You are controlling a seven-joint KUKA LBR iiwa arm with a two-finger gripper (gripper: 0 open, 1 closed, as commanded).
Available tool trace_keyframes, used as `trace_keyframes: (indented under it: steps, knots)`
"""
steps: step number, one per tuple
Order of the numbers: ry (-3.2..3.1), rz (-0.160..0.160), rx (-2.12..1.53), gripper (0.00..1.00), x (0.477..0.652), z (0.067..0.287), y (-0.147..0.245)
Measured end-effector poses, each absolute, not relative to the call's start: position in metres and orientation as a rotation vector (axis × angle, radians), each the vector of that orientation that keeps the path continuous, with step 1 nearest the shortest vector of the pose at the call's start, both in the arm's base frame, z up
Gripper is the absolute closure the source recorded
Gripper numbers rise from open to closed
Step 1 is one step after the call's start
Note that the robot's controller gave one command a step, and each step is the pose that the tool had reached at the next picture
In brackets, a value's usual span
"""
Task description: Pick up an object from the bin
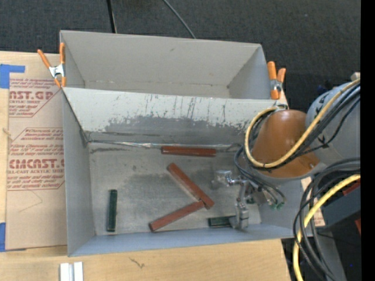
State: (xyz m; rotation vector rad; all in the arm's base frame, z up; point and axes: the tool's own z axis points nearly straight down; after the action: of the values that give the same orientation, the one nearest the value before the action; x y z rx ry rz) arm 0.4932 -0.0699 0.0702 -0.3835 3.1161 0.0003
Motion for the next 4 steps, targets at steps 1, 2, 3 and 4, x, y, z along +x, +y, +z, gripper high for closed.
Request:
trace_keyframes:
  steps: [1,2,3,4]
  knots:
    - [3.118,0.001,-0.384,1.0,0.493,0.07,-0.07]
    - [3.118,0.001,-0.384,1.0,0.493,0.07,-0.07]
    - [3.105,0.005,-0.53,1.0,0.485,0.104,-0.064]
    - [3.086,0.001,-0.582,0.0,0.482,0.17,-0.062]
